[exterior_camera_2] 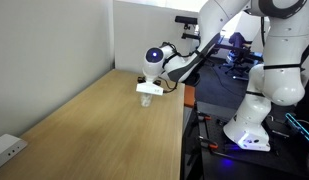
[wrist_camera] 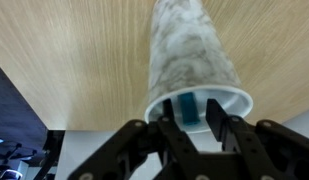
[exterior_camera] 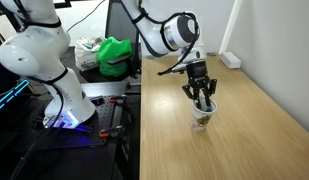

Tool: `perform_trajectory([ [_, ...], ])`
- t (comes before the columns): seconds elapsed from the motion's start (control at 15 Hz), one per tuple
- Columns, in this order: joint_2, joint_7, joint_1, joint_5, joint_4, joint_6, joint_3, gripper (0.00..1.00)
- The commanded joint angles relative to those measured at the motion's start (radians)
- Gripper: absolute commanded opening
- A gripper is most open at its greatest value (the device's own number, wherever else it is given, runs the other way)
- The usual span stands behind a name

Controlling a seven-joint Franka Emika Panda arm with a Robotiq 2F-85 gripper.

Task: Remove the marker from the mug cup and place it on the table

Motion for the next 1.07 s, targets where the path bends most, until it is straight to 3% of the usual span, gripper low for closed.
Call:
perform_trajectory([
  [0.0, -0.013, -0.035, -0.004, 0.027, -0.014, 0.015, -0.011, 0.41],
  [1.0, -0.015, -0.168, -0.005, 0.072, -0.003, 0.006, -0.023, 0.41],
])
